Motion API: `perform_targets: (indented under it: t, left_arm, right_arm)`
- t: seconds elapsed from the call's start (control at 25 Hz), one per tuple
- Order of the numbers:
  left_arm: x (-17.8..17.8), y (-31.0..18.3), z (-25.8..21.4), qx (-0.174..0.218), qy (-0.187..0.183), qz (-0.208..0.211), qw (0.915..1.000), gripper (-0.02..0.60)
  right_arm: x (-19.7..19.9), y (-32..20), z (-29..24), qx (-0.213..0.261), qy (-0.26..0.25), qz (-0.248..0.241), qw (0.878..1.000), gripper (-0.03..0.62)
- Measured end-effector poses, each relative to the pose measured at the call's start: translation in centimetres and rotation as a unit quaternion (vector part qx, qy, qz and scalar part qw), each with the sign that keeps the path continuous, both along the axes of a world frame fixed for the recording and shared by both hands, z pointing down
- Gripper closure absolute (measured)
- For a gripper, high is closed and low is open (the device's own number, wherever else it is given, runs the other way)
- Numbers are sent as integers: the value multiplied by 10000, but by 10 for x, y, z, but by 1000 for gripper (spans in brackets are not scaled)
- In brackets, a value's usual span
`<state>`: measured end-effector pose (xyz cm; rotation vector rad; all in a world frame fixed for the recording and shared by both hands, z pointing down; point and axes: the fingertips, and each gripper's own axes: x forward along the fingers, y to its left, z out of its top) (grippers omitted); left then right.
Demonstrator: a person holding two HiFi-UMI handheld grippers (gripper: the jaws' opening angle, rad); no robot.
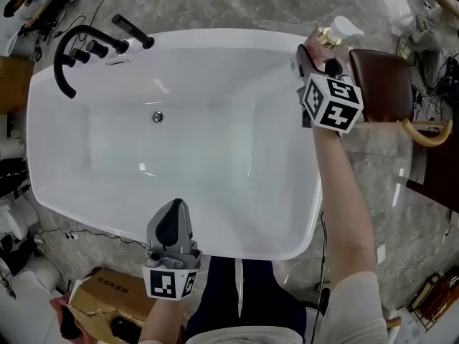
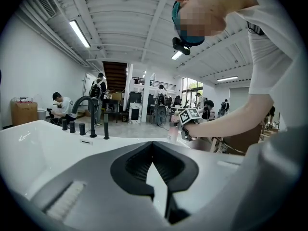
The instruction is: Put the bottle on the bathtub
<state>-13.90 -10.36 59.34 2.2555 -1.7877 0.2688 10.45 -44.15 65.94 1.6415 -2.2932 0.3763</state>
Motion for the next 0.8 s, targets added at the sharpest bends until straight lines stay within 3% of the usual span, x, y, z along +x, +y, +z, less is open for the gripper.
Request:
perform_targets:
  t: [0.48,0.68,0.8]
  left_arm:
    - [-4,12,7,-112,-39,-113,9999,572]
    - [-6,15,11,-178,-78,-82,9998,572]
    - [-9,17,16,-236,-90,-64,9997,572]
  right_arm:
    - [9,-81,9,34,61,674,9977,376]
    - [11,-87,26,-90,3,805,9967,376]
    - [8,-86,33,80,-130,824,9965,375]
